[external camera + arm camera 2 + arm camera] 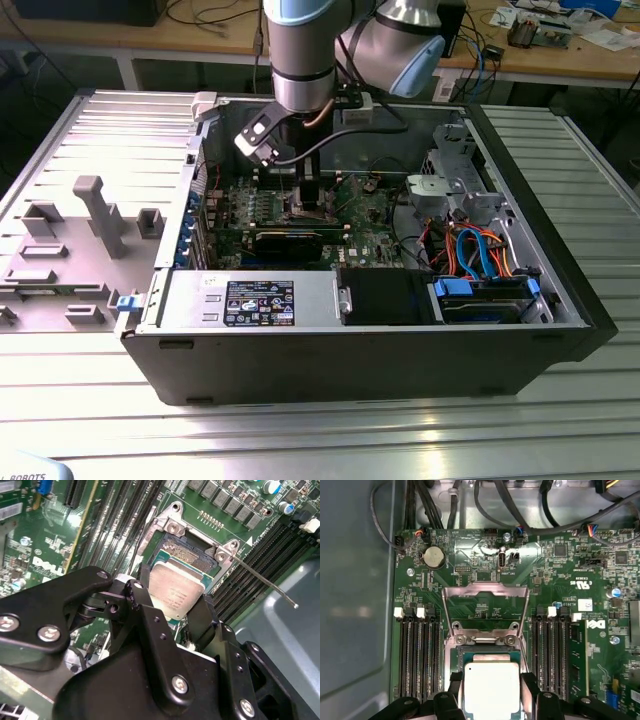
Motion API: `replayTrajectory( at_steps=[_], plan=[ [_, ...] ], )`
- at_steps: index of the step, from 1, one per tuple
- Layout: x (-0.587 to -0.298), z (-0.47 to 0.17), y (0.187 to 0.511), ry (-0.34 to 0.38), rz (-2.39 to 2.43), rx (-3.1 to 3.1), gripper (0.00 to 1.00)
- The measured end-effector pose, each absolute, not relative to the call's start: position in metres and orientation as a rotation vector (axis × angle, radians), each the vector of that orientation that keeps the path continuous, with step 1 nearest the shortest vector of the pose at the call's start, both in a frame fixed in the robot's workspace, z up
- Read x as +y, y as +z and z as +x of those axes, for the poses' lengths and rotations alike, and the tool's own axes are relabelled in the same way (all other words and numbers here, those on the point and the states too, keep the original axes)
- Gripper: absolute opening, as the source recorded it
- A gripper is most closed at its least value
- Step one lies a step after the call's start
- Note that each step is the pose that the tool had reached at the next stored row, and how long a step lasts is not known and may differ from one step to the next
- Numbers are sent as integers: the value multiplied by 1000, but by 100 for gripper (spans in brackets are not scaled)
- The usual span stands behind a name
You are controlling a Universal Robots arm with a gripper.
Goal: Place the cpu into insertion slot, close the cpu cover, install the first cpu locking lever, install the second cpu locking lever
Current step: 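Place the cpu into insertion slot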
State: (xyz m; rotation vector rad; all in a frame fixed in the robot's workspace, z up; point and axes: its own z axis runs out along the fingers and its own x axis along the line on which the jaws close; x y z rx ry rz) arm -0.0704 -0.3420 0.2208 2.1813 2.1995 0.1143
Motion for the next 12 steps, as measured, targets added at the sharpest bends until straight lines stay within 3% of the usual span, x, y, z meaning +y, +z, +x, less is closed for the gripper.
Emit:
replayTrajectory(
  at_steps=[12],
  plan=[
    [-342,-71,205,103,2191,2191,54]
  ],
)
